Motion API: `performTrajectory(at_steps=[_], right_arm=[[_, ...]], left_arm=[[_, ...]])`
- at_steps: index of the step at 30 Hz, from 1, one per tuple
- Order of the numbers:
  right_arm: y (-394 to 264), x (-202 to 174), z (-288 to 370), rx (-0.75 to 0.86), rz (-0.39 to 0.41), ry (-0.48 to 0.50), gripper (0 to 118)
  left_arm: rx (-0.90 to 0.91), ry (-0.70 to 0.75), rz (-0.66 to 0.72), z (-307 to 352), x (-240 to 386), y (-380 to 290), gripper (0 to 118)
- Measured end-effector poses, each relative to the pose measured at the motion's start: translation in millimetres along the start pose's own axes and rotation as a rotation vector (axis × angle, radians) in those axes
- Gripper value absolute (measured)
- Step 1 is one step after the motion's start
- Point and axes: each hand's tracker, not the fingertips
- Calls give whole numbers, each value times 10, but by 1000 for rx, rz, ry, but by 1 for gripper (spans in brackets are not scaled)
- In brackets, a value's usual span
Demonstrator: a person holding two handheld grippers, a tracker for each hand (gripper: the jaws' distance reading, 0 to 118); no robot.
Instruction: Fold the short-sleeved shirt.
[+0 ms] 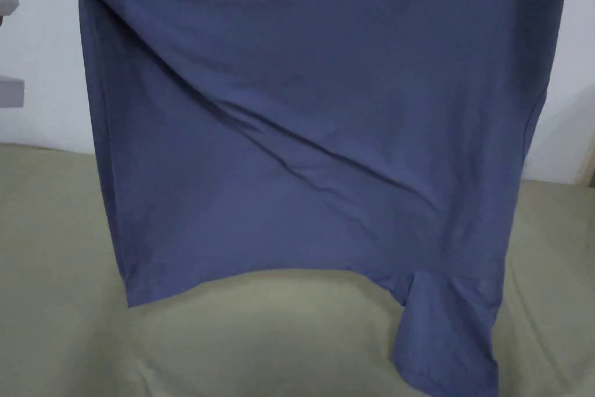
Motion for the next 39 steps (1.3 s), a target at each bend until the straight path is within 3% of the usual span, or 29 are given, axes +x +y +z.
performTrajectory(at_steps=[3, 12, 17, 30, 39], right_arm=[[185, 9, 13, 34, -13, -8, 2], [492, -32, 265, 97, 51, 28, 2], [175, -117, 381, 36, 90, 96, 2], [-978, -229, 922, -157, 89, 250, 2], [-1654, -118, 1698, -261, 35, 333, 2]], left_arm=[[23, 31, -15, -73, -4, 161, 2], [57, 52, -54, 33, -91, 247, 2], [35, 32, -44, 73, -137, -21, 2], [-102, -94, -95, 449, -43, -1308, 2], [-179, -159, -113, 1173, -13, -1879, 2]])
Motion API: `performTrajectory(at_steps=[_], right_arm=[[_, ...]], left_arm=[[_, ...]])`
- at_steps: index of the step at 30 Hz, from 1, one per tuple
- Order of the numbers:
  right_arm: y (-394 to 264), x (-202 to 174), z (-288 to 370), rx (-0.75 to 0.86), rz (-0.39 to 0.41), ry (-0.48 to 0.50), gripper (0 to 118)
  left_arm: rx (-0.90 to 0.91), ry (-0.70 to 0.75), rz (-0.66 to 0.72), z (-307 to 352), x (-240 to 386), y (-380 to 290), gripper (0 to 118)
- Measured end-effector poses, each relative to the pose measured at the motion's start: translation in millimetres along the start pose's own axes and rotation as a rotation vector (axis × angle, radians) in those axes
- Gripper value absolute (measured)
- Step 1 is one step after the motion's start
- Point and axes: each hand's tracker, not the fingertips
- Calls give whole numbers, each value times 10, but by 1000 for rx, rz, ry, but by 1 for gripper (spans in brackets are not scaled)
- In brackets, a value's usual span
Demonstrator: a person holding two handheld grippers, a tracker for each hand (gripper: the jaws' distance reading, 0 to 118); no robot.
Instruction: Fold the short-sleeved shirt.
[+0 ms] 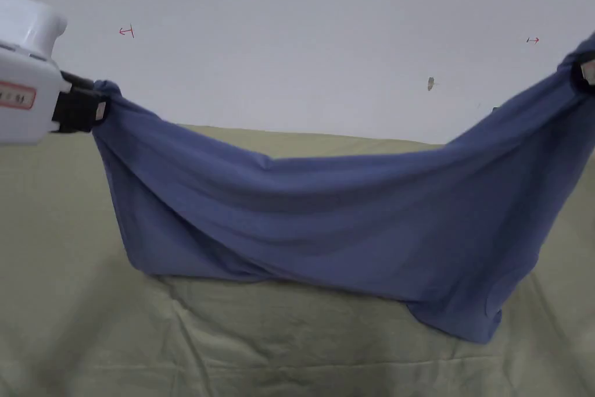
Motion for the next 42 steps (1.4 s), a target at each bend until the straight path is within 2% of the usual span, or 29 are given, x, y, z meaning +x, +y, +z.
performTrajectory(at_steps=[7, 12, 14, 16, 21, 22, 27, 33, 35, 36, 37, 38, 39, 42], right_arm=[[-711, -297, 551, -87, -74, 33, 2], [-1257, -523, 933, -141, -177, 46, 2], [-1456, -587, 1059, -154, -200, 25, 2], [-1664, -643, 1177, -181, -272, 26, 2], [-2075, -865, 1418, -227, -326, -18, 2], [-2167, -907, 1459, -234, -359, -19, 2], [-2514, -1039, 1539, -329, -414, -31, 2], [-2753, -1076, 1567, -418, -417, -34, 2], [-2780, -1100, 1573, -438, -421, -29, 9], [-2792, -1111, 1576, -449, -423, -17, 23], [-2840, -1089, 1598, -452, -417, -15, 59], [-2853, -1104, 1622, -444, -409, -12, 68], [-2866, -1120, 1644, -435, -414, 5, 67], [-2873, -1151, 1727, -415, -458, 38, 68]], left_arm=[[-96, -76, 105, 289, -114, -699, 2], [-173, -106, 155, 559, -35, -1292, 2], [-218, -120, 185, 624, -26, -1513, 2], [-251, -130, 234, 711, 9, -1747, 2], [-297, -140, 311, 850, 95, -2223, 2], [-303, -140, 318, 867, 123, -2306, 2], [-371, -138, 359, 918, 196, -2623, 2], [-400, -130, 355, 923, 181, -2777, 2], [-392, -133, 355, 932, 190, -2766, 13], [-389, -133, 352, 961, 220, -2759, 25], [-387, -133, 346, 986, 244, -2747, 59], [-383, -134, 344, 1017, 263, -2738, 91], [-380, -138, 352, 1039, 282, -2742, 111], [-353, -173, 398, 1166, 361, -2700, 114]])
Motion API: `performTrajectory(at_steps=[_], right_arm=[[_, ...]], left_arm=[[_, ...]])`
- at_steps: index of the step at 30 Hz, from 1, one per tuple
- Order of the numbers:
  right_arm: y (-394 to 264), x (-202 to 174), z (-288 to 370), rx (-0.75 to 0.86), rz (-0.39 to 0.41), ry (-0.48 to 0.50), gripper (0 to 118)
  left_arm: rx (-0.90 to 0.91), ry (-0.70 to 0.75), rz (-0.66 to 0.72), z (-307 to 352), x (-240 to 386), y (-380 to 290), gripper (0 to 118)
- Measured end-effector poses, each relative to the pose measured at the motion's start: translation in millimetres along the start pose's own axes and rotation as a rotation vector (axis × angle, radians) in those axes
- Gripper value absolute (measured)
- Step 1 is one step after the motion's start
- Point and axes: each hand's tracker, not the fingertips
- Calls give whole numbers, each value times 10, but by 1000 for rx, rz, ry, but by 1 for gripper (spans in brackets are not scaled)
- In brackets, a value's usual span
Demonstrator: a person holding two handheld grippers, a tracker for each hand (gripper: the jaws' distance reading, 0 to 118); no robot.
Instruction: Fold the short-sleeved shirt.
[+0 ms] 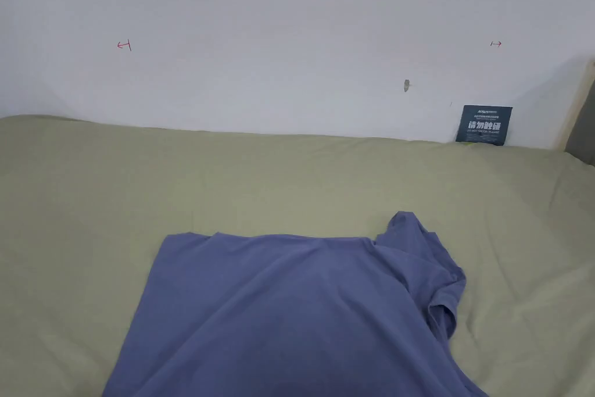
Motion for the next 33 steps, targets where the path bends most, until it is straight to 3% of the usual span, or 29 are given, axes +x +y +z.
performTrajectory(at_steps=[2, 6, 8, 9, 10, 11, 18, 21, 24, 25, 26, 27, 28, 29, 31, 33], right_arm=[[9, -59, 6, 9, -8, -17, 68], [81, -259, -77, 1, 1, -183, 67], [106, -384, -126, -46, -11, -238, 65], [91, -446, -133, -35, -16, -220, 62], [40, -525, -113, -8, -19, -223, 16], [27, -622, -115, 29, -14, -234, 0], [-342, -1005, -163, -28, 41, -170, 0], [-451, -1041, -132, -45, 55, -141, 0], [-436, -1008, -105, -54, 58, -124, 0], [-423, -978, -89, -51, 58, -120, 0], [-408, -951, -76, -48, 61, -120, 0], [-393, -921, -71, -46, 69, -124, 0], [-372, -879, -53, -43, 73, -129, 0], [-350, -835, -40, -42, 70, -133, 0], [-305, -723, -21, -38, 55, -143, 0], [-268, -624, -3, -34, 43, -148, 0]], left_arm=[[14, 2, -2, 77, 118, 9, 114], [118, 138, -120, 121, 462, 123, 114], [139, 207, -144, 100, 681, 130, 103], [144, 227, -153, 89, 776, 111, 81], [129, 253, -138, 83, 920, 71, 26], [112, 245, -123, 39, 986, 30, 0], [-12, 164, 6, -167, 1379, -663, 0], [-97, 142, 69, -233, 1271, -897, 0], [-85, 208, 107, -217, 1071, -941, 0], [-55, 230, 146, -177, 976, -913, 13], [-22, 227, 166, -128, 924, -865, 35], [13, 267, 188, -97, 835, -813, 65], [34, 311, 215, -71, 748, -751, 65], [31, 312, 220, -90, 670, -688, 75], [46, 364, 259, -140, 518, -559, 111], [36, 366, 277, -263, 378, -448, 111]])
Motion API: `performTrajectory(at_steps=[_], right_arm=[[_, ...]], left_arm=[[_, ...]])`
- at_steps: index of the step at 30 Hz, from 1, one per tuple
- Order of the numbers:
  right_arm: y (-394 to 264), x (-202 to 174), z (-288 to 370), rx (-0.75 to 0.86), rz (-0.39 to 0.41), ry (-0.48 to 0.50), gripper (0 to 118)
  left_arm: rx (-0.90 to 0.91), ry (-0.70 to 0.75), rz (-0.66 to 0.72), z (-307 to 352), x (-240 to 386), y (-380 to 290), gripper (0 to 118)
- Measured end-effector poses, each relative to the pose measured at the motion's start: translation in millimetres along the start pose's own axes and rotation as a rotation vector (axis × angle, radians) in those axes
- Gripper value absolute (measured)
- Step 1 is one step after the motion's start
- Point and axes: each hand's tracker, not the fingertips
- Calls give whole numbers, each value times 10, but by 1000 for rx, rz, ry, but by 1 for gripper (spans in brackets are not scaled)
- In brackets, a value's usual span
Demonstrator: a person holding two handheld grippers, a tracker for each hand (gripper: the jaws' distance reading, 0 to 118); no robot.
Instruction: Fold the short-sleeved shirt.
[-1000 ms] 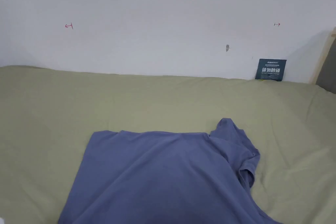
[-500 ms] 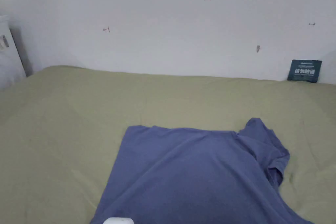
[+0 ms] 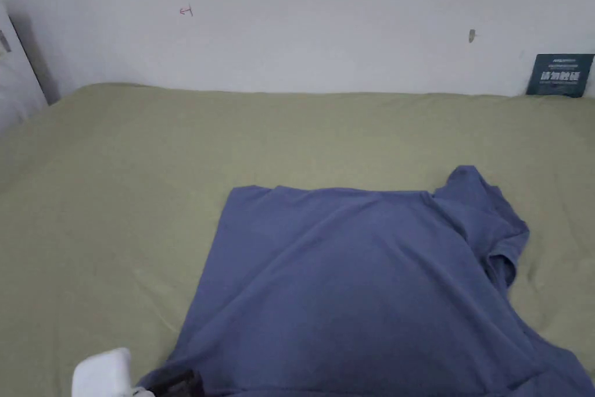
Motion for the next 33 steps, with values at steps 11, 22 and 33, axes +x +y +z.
performTrajectory(at_steps=[11, 22, 33], right_arm=[[51, 435, -353, -108, 165, -58, 65], [-32, 433, -780, -203, 172, -3, 3], [359, 301, -325, -24, 97, -3, 3]], left_arm=[[-71, -97, 49, -474, -1, 68, 3], [-88, -34, -9, -473, 3, 73, 3], [-84, -53, -54, -267, 46, 312, 3]])
